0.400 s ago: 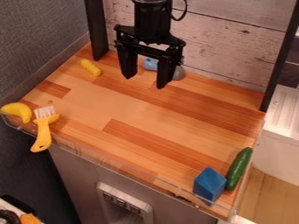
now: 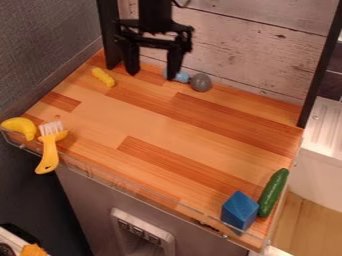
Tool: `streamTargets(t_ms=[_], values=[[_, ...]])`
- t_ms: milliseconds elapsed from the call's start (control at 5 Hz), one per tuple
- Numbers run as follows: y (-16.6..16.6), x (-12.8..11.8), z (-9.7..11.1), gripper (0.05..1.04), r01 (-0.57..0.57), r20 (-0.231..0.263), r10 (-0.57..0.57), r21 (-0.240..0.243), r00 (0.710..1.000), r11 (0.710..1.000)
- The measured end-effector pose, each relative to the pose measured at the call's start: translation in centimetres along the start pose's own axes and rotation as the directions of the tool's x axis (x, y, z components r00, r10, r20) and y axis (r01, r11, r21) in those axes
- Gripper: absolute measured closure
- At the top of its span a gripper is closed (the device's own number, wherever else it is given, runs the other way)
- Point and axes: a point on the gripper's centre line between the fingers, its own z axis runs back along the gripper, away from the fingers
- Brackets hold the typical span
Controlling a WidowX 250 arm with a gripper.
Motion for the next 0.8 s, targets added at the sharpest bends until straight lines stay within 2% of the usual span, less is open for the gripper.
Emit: streamTargets(t_ms=[200, 400, 600, 800], values=[[3.1, 2.2, 0.4, 0.085, -0.217, -0.002, 0.217, -0.01, 0.976, 0.976], [6.1, 3.1, 0.6, 0.087, -0.435, -0.01, 0.434, -0.023, 0.901, 0.9], [8.4, 3.3, 1.1, 0.085, -0.572, -0.012, 0.572, -0.036, 0.82, 0.819], [9.6, 4.1, 1.1, 0.087, -0.598, -0.024, 0.597, -0.035, 0.802, 0.801]])
